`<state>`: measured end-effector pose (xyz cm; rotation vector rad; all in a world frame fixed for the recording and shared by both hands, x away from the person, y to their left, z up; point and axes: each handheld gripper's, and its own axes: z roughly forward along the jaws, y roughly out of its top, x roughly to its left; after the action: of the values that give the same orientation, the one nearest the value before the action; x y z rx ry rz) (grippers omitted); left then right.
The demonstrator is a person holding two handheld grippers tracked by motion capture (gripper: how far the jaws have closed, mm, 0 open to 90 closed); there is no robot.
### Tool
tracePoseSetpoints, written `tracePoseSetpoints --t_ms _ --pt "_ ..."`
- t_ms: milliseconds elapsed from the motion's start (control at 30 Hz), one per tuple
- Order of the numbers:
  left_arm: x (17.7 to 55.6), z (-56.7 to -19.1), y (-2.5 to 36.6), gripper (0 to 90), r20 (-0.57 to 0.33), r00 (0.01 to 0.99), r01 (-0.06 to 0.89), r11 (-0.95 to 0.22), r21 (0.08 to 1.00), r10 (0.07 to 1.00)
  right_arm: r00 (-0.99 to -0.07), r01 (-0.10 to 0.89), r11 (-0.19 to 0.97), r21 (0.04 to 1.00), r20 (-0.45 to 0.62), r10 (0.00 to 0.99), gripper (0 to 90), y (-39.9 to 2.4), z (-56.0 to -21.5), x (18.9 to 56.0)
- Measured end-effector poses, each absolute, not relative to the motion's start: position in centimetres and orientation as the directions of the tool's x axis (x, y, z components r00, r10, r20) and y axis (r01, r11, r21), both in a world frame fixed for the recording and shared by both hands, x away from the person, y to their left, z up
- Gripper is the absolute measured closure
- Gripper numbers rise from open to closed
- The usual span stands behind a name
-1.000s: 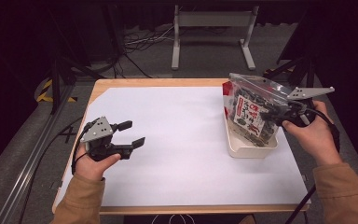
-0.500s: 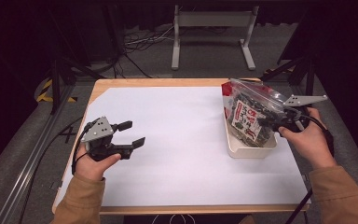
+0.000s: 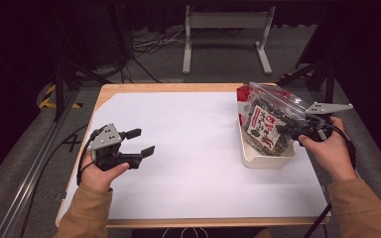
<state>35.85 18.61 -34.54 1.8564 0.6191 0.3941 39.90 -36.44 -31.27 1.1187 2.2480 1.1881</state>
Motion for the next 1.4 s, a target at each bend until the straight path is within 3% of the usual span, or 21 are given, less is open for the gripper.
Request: tracePoseSetpoints --t_ms 167,400,1033,1400 --pt "35.7 -34.5 18.9 26.4 -0.018 0.807 0.226 -0.279 0.933 0.591 -0.600 0.431 0.268 0.862 0.052 0.799 47.5 -36.7 -31.0 39.5" --pt "35.3 -34.6 19.2 26.2 -0.022 0.805 0.225 -0.271 0.936 0.592 -0.594 0.394 0.265 0.880 0.023 0.804 34.5 -37.7 -31.0 38.5" --pt "34.6 -36.1 20.7 25.2 -0.018 0.812 0.228 -0.289 0.930 0.584 -0.579 0.365 0.282 0.887 -0.020 0.815 33.5 -39.6 -31.4 33.6" --pt "34.2 -37.0 21.5 24.8 -0.023 0.807 0.234 -0.284 0.930 0.589 -0.648 0.311 0.305 0.900 -0.033 0.761 34.0 -37.9 -31.8 31.3"
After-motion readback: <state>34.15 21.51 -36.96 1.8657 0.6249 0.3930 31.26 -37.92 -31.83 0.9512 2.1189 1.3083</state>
